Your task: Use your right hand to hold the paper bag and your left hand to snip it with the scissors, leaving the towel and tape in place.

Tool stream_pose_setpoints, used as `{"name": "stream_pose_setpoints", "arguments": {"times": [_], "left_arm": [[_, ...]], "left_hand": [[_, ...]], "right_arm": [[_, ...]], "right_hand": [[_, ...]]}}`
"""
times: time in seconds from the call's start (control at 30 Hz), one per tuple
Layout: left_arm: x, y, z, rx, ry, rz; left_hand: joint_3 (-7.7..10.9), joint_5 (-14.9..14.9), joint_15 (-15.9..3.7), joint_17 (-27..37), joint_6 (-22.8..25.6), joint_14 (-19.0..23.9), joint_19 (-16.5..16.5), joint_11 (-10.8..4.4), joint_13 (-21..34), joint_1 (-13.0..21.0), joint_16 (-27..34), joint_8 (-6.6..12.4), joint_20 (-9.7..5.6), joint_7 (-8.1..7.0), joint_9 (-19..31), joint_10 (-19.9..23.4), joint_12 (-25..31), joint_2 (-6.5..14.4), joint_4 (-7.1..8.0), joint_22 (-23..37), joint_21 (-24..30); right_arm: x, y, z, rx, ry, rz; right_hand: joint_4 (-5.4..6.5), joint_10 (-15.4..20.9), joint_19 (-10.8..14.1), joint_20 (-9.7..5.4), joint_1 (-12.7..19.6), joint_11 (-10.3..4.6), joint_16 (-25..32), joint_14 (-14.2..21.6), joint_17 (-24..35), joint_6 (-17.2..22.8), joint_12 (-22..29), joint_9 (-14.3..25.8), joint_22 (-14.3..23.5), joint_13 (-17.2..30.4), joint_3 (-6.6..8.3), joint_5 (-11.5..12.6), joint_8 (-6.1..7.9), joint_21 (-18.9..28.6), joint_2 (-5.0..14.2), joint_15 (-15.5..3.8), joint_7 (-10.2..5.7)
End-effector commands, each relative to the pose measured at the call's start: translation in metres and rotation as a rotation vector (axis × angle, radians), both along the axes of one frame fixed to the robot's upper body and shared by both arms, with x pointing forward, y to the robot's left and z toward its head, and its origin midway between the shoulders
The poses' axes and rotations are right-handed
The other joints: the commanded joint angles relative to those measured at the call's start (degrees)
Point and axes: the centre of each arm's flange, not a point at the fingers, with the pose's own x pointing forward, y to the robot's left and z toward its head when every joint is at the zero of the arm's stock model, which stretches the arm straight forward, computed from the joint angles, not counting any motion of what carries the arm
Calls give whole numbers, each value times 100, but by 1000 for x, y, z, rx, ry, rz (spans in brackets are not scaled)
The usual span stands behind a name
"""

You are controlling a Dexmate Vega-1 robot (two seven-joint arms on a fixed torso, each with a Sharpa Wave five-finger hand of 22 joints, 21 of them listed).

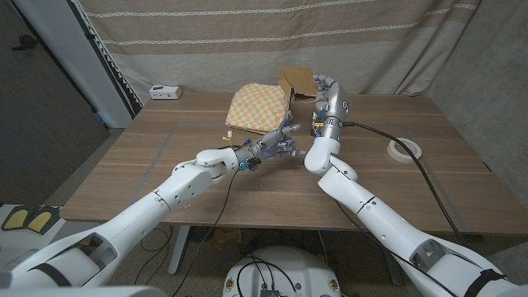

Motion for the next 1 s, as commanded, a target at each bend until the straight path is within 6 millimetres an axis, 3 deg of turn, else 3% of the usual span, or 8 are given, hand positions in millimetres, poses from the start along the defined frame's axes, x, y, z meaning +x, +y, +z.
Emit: {"name": "stream_pose_setpoints", "arguments": {"times": [0.03,0.23,0.57,0.8,0.93,1.0], "left_arm": [[-2,-5,-1,44,-15,1],[-3,-5,1,68,-28,12],[-3,-5,0,99,-40,2],[-3,2,1,130,-52,9],[-4,11,0,148,-50,20],[-4,14,0,150,-47,25]], "left_hand": [[-157,61,-577,9,-134,1,12,-170,-26,-147,-45,737,75,253,-45,148,-50,-317,-14,-18,-35],[-365,129,-557,40,-191,-18,2,-179,-41,-366,-63,740,109,293,-21,88,-96,-555,0,-52,-66],[-580,216,-540,52,-294,-35,-4,-183,6,-454,-80,689,149,314,-65,57,-89,-695,-64,-92,-102],[-953,299,-493,117,-435,-72,-1,-191,110,-631,-70,632,174,325,-119,-16,-47,-774,-138,-140,-144],[-1283,378,-481,54,-491,-71,-20,-175,122,-747,-122,717,203,312,-11,-84,-59,-777,-214,-177,-187],[-1352,397,-464,89,-547,-95,-7,-166,33,-762,-110,704,200,307,-28,-65,-113,-773,-234,-184,-189]], "right_arm": [[1,-1,1,-9,5,-1],[1,-2,0,-6,9,-6],[3,0,0,-10,19,-29],[6,3,1,-3,25,-41],[8,8,0,6,31,-50],[8,10,-1,9,34,-52]], "right_hand": [[-12,39,-12,-587,49,-6,30,146,16,56,-9,-8,10,25,53,38,-1,45,-7,-727,7],[-16,60,-23,-587,53,49,23,149,2,69,-5,-7,3,24,59,35,3,62,-8,-731,8],[-24,53,-20,-589,61,1,46,176,3,63,-15,-5,-3,24,48,21,-1,93,-24,-738,-6],[-33,51,-29,-587,78,-7,38,169,-9,65,-20,1,-7,24,53,15,1,112,-27,-733,-4],[-38,66,-34,-585,89,-6,45,184,-11,67,-17,1,-9,24,55,12,1,124,-28,-748,-6],[-32,70,-37,-585,87,-17,45,188,-14,80,-16,0,-10,24,58,11,5,129,-21,-735,-15]]}}
